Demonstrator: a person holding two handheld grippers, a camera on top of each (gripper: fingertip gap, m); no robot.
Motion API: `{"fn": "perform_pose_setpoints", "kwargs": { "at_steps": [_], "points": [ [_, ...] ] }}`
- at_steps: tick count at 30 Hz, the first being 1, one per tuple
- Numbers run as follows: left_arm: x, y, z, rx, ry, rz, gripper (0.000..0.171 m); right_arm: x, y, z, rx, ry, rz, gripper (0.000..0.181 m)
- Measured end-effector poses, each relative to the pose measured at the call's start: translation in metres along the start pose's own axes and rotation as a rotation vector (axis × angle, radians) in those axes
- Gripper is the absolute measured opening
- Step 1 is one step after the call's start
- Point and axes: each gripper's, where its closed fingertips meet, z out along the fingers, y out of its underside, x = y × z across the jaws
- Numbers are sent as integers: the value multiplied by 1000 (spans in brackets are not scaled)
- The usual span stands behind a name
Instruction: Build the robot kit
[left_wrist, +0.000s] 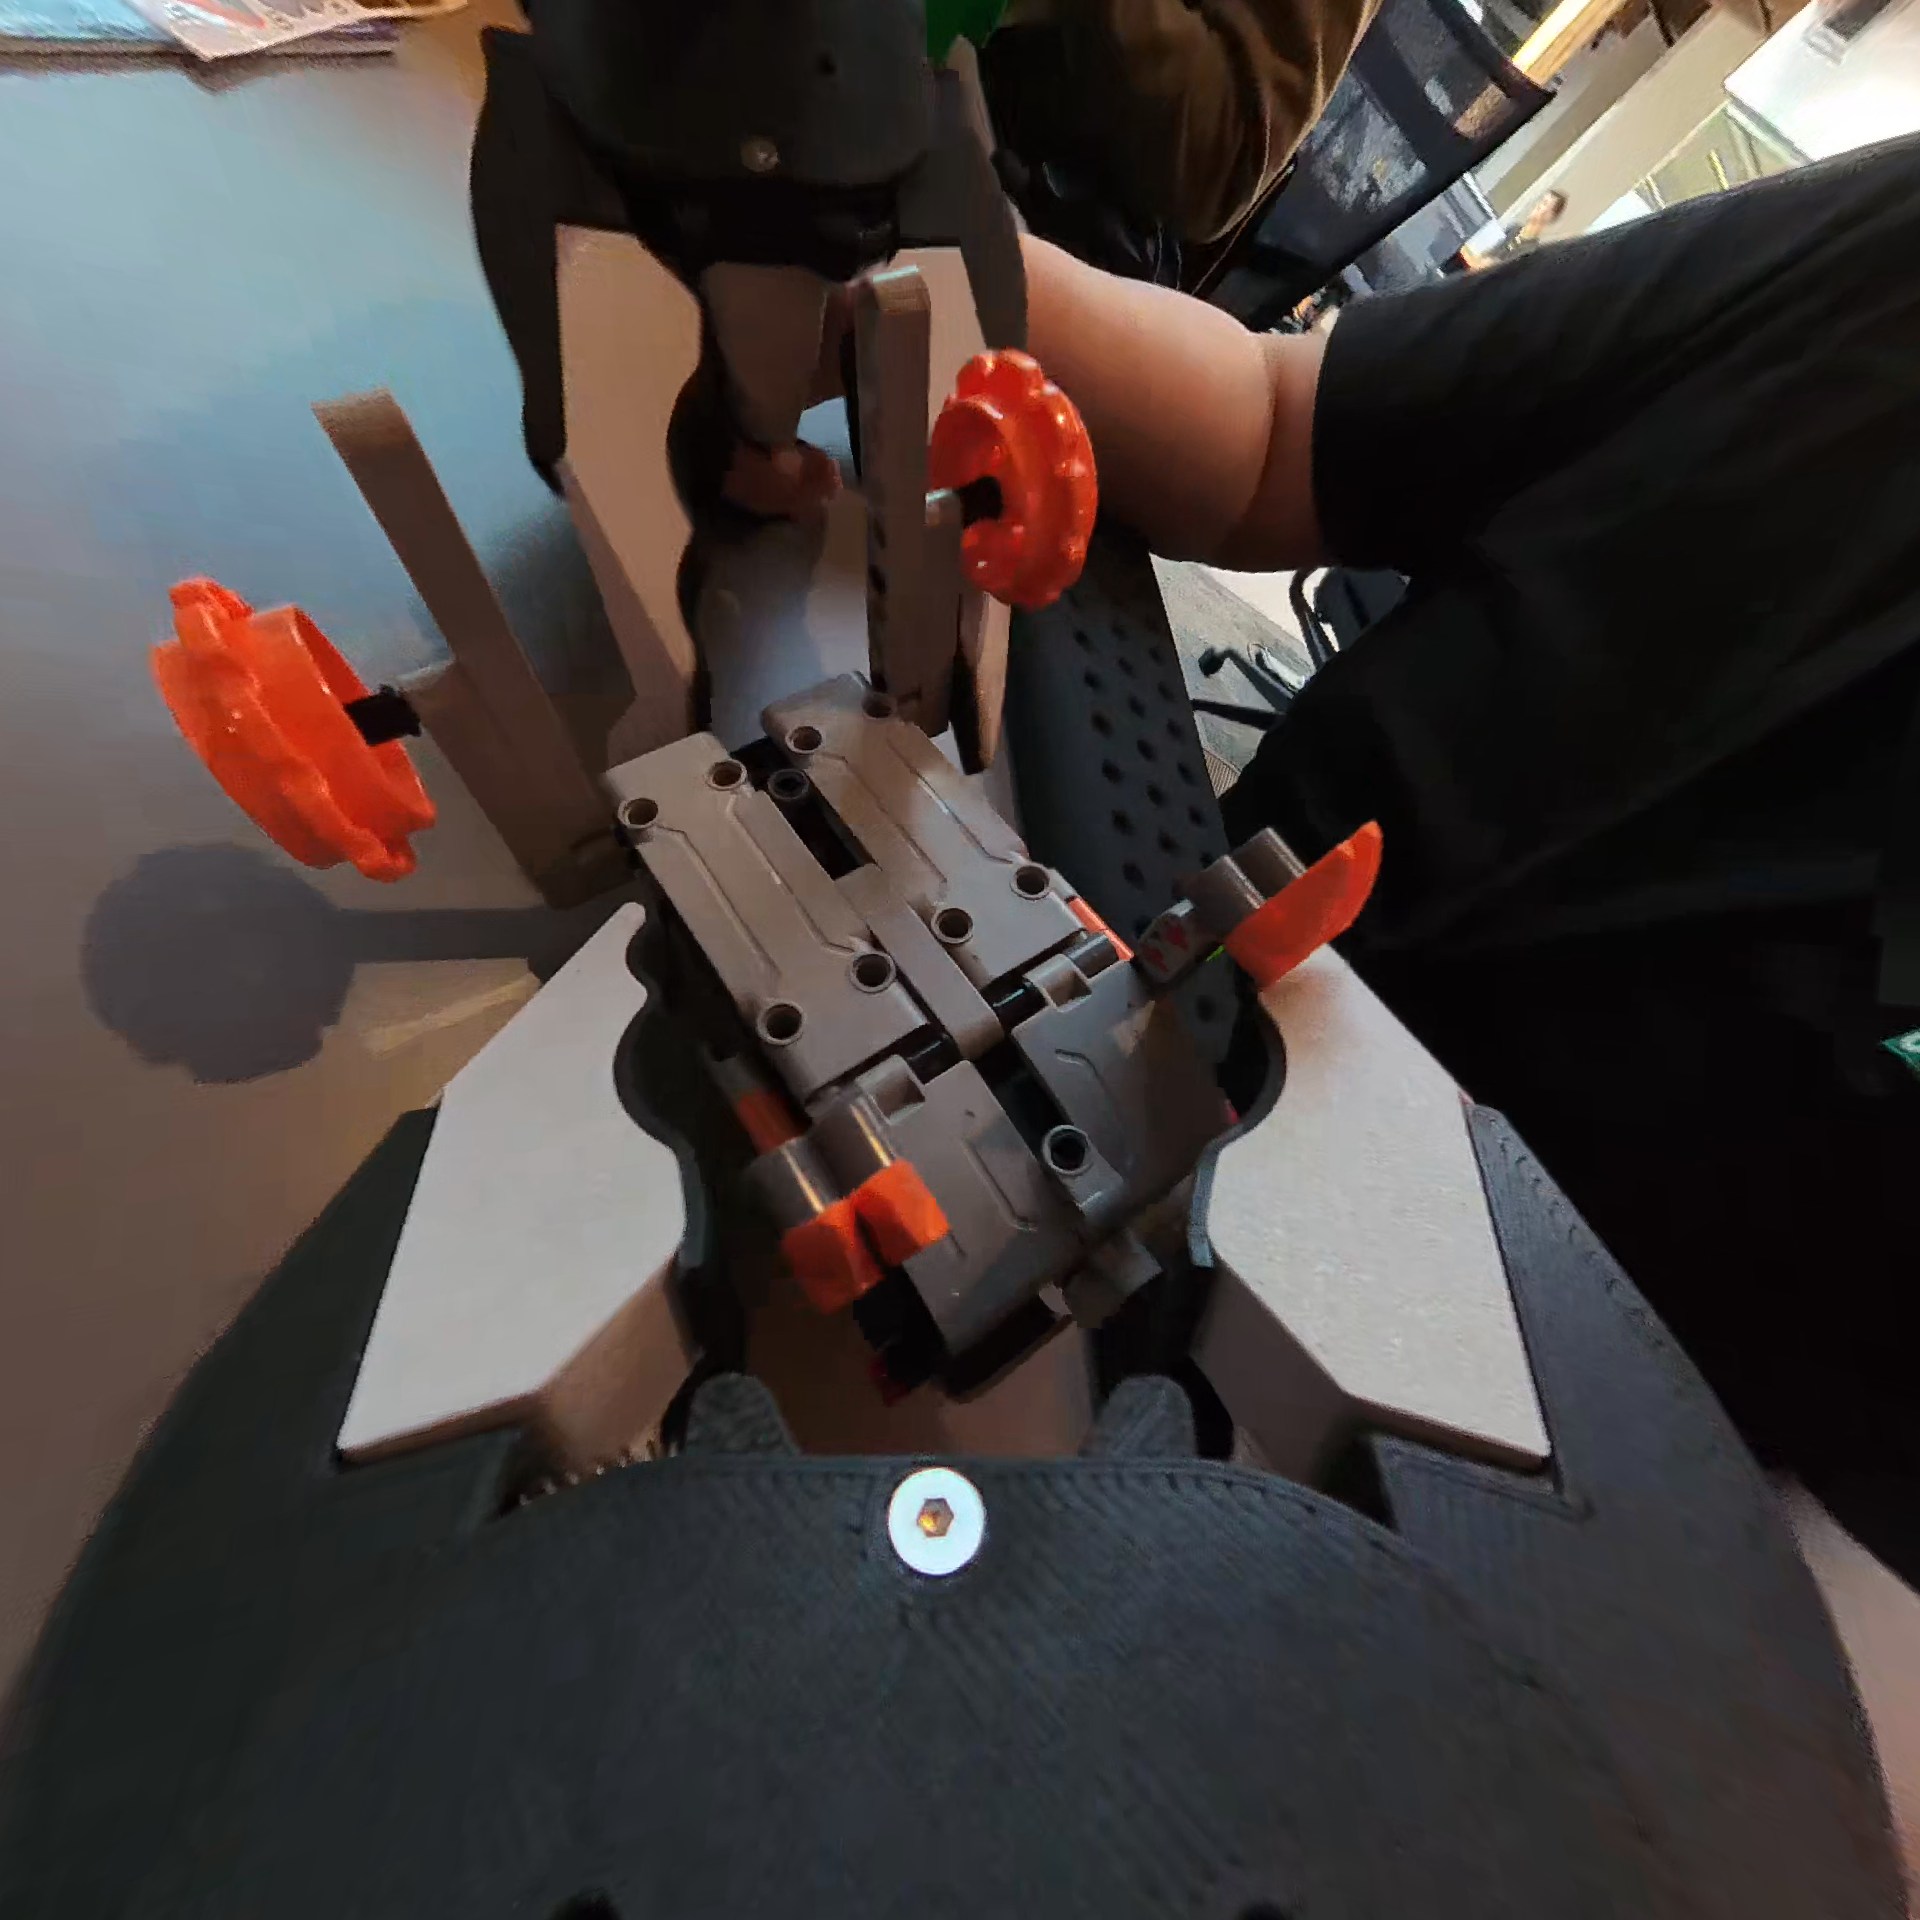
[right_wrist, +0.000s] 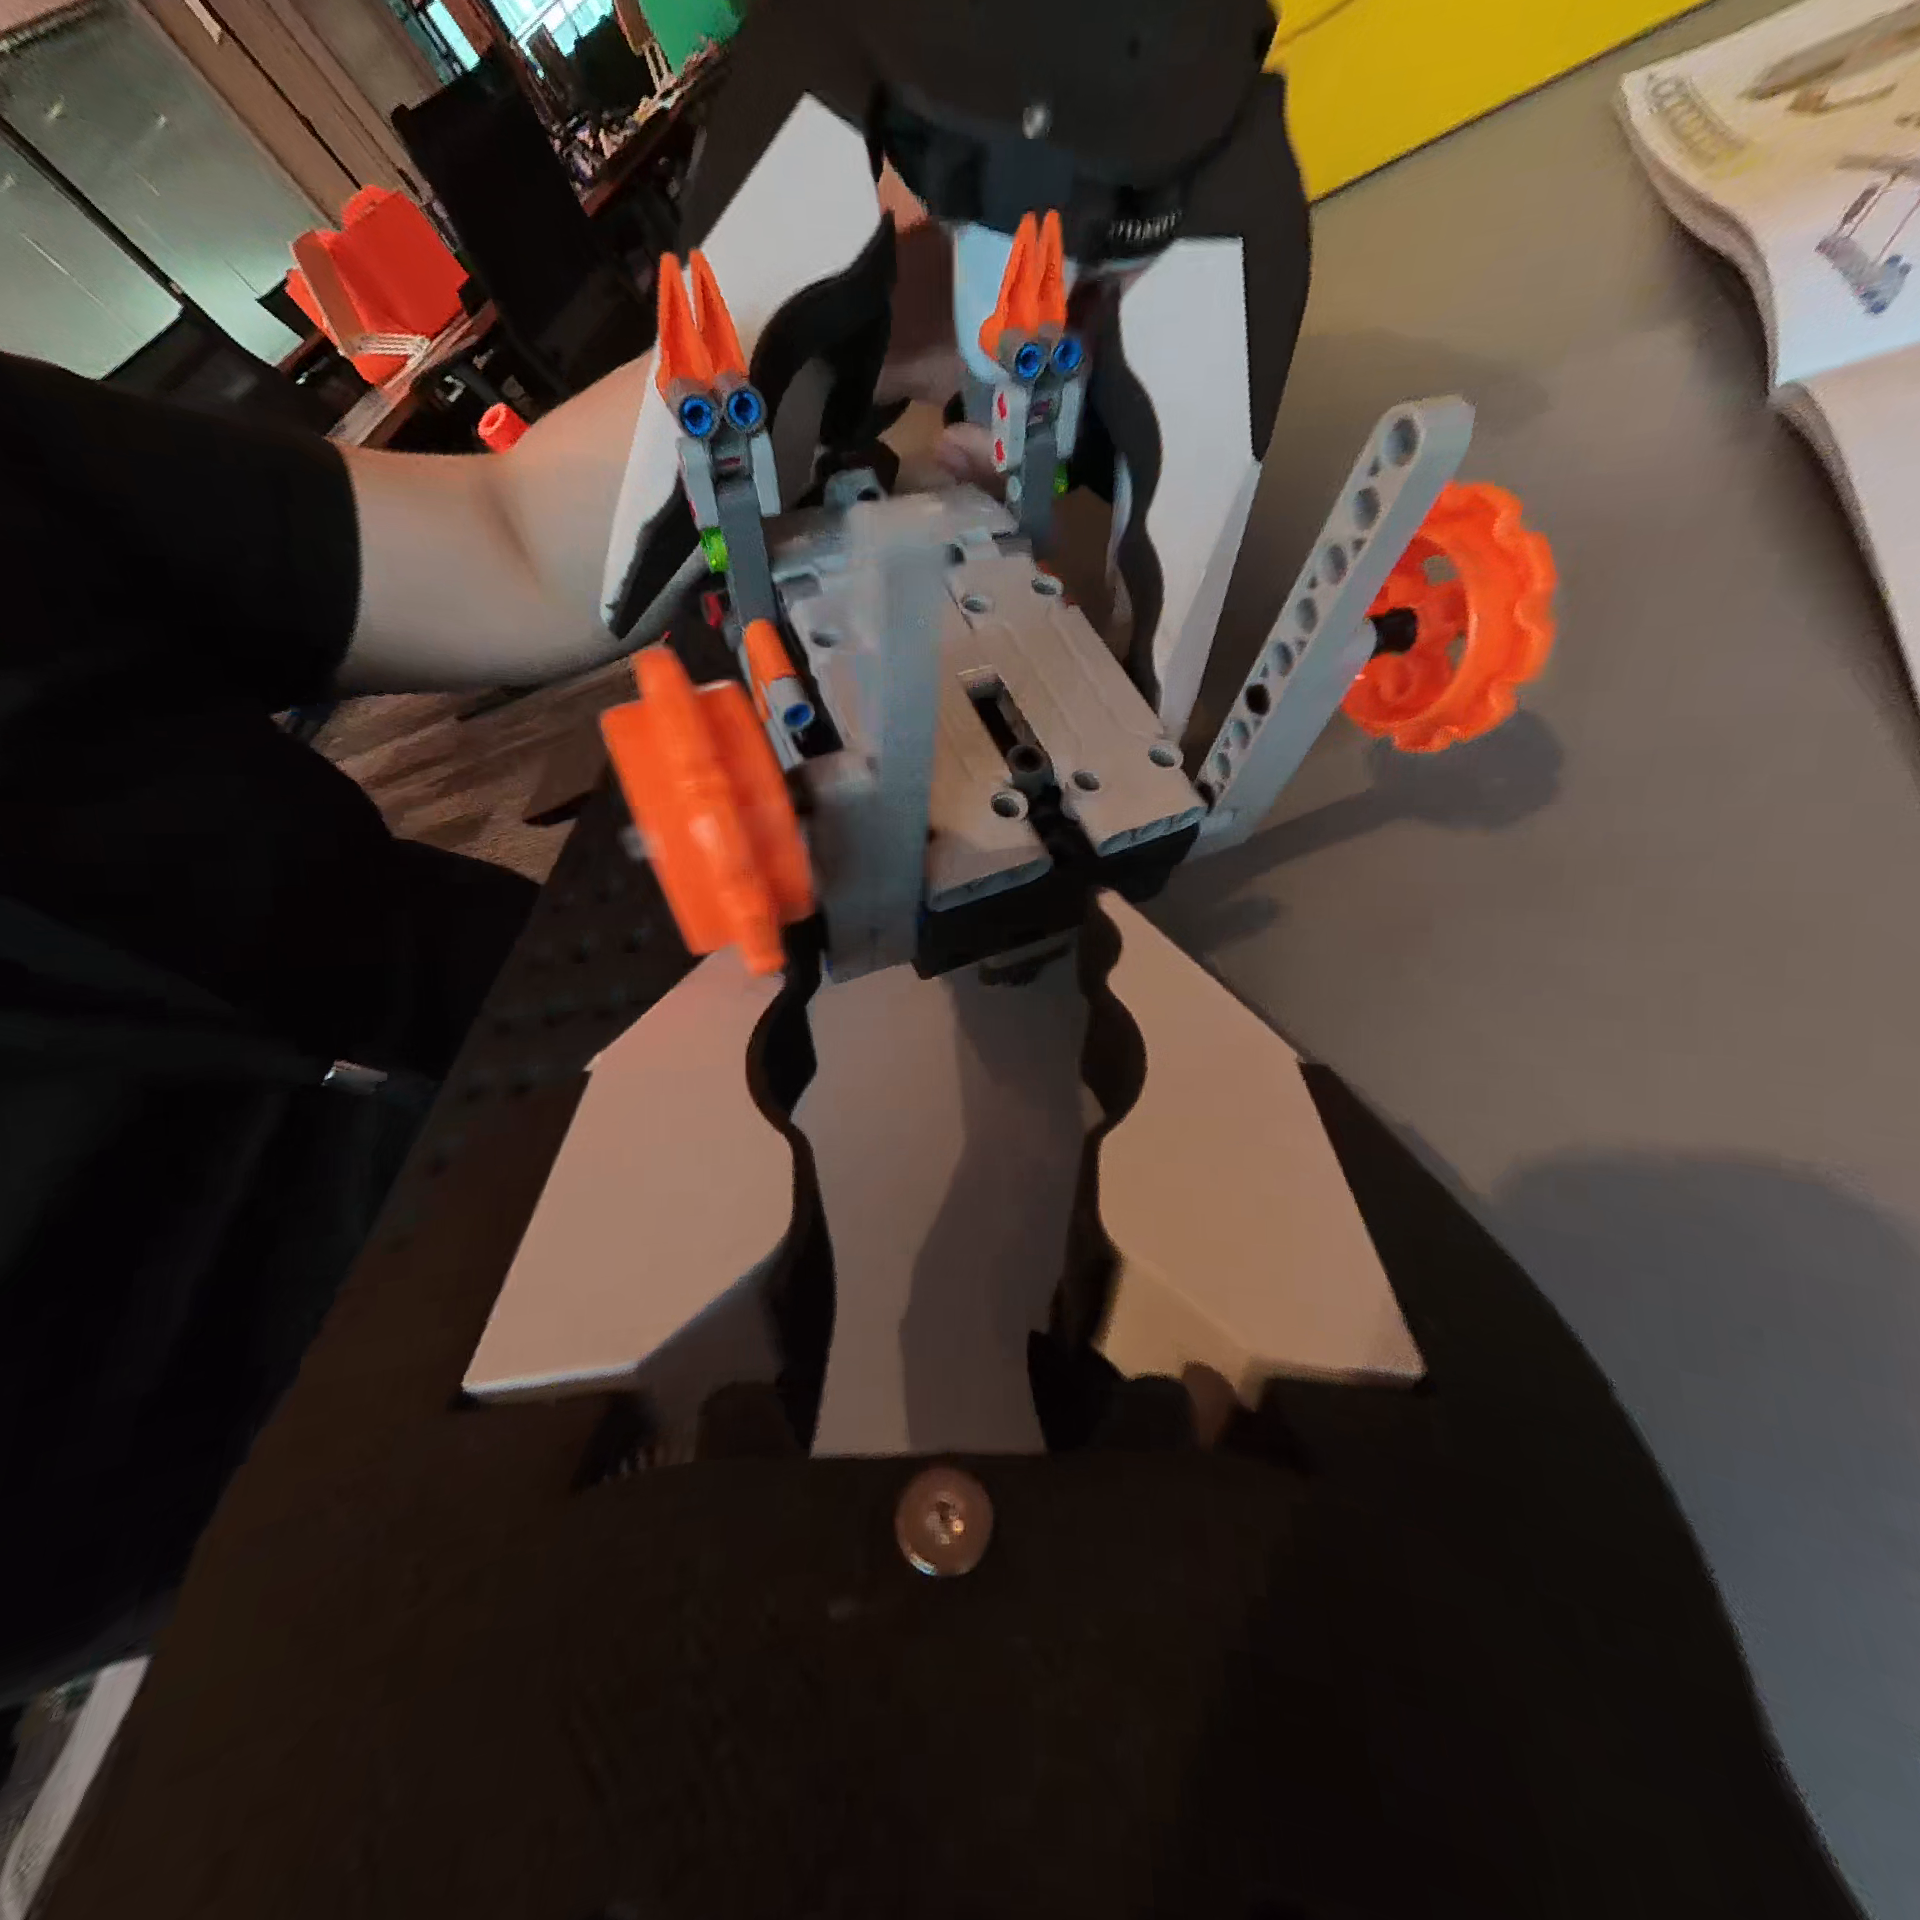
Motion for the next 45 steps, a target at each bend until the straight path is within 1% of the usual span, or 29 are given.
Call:
{"fn": "perform_pose_setpoints", "kwargs": {
  "at_steps": [2,5,6,7,8,10,12,13,15,16,18,19,20,22,23,24,25,27,29,31,32,33,34,36,37,39,43,44,45],
  "points": [
    [-4,7,-2,3,-74,-46,113,1,-5,-2,34,34,-24,35],
    [-7,14,-4,36,-230,-65,122,1,-5,2,26,46,-36,35],
    [-9,17,-8,44,-284,-66,123,0,-6,4,25,47,-39,35],
    [-8,18,-13,60,-329,-69,128,-1,-6,6,23,49,-46,35],
    [-6,18,-20,91,-364,-81,131,-2,-6,7,21,56,-57,35],
    [-4,18,-40,180,-473,-97,126,-5,-5,10,6,63,-68,35],
    [-2,22,-59,261,-613,-54,126,-9,-4,12,-15,58,-90,35],
    [2,25,-63,298,-640,-49,130,-10,-3,14,-22,55,-94,35],
    [13,27,-58,373,-605,-62,132,-13,-3,16,-29,41,-85,36],
    [16,29,-52,377,-581,-86,131,-14,-3,17,-32,37,-82,36],
    [16,33,-40,336,-579,-138,128,-14,-4,19,-28,44,-66,36],
    [15,33,-34,318,-602,-160,119,-15,-4,21,-28,48,-58,36],
    [14,33,-27,300,-621,-176,115,-16,-4,22,-29,53,-51,36],
    [6,42,-18,209,-698,-185,100,-16,-4,24,-36,65,-44,36],
    [4,47,-16,165,-724,-172,97,-18,-2,24,-46,61,-53,38],
    [5,47,-14,157,-719,-154,97,-20,0,23,-61,45,-70,41],
    [6,47,-14,152,-711,-131,96,-21,1,22,-61,29,-82,51],
    [8,49,-13,119,-688,-56,96,-20,-3,19,-15,8,-99,78],
    [10,57,-13,52,-673,37,95,-16,-6,20,22,12,-105,94],
    [6,71,-17,-46,-680,89,93,-25,-7,25,33,-24,-139,93],
    [2,81,-21,-97,-689,81,92,-29,-9,27,46,-23,-169,93],
    [0,85,-25,-103,-680,54,93,-31,-12,31,58,-19,-194,95],
    [-1,84,-28,-84,-654,35,92,-33,-13,34,61,-14,-213,100],
    [0,87,-32,-113,-611,81,90,-30,-20,41,79,38,-267,113],
    [0,88,-32,-138,-604,123,91,-28,-23,42,97,56,-283,115],
    [-2,85,-30,-144,-577,178,92,-28,-28,44,117,55,-274,116],
    [-4,73,-20,-67,-501,218,91,-26,-38,43,168,105,-262,115],
    [-4,72,-19,-66,-499,223,91,-26,-39,43,168,115,-260,113],
    [-5,72,-19,-70,-504,231,91,-28,-40,43,166,117,-254,107]
  ]
}}
